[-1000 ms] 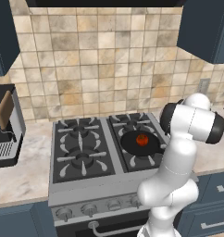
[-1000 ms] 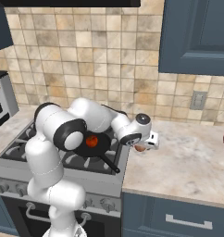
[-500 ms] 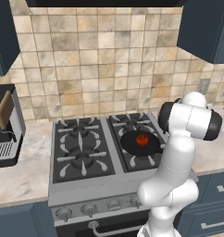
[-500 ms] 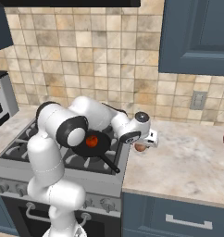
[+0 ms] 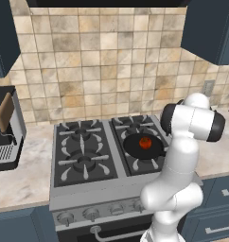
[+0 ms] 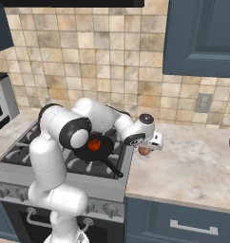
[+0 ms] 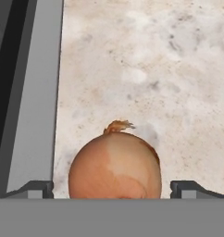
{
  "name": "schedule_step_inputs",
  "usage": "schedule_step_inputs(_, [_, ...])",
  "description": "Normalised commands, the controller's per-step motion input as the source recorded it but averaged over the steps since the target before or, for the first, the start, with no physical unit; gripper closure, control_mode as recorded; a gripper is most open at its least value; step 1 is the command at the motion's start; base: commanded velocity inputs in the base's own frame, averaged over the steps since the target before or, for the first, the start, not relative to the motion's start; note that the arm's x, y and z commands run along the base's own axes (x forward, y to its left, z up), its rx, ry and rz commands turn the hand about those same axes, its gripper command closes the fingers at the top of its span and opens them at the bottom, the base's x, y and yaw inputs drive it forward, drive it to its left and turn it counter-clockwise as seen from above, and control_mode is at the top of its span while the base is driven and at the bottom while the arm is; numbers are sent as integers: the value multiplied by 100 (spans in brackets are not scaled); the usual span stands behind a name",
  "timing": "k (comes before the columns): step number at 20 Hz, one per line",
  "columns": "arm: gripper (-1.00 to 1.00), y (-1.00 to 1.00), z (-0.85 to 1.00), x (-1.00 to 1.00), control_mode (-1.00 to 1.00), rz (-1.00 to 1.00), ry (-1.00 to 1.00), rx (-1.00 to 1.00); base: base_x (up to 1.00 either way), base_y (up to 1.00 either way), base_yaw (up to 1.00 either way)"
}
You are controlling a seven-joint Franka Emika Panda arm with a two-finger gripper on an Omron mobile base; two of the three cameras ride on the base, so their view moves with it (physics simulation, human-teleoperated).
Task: Place the pan on the front right burner on the stove. Then place the tomato and the onion in the pan and turn on the front right burner.
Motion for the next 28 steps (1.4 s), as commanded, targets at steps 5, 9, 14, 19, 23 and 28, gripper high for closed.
schedule_step_inputs(5, [-100,0,0,0,-100,0,2,0,0,0,0])
schedule_step_inputs(9, [-100,-2,0,0,-100,0,2,0,0,0,0])
schedule_step_inputs(14, [-100,-15,0,0,-100,0,2,0,0,0,0])
schedule_step_inputs(19, [-100,-1,-16,0,-100,0,3,0,0,0,0])
schedule_step_inputs(23, [-100,0,-20,0,-100,0,0,0,0,0,0])
schedule_step_inputs(28, [-100,2,-6,0,-100,0,0,0,0,0,0])
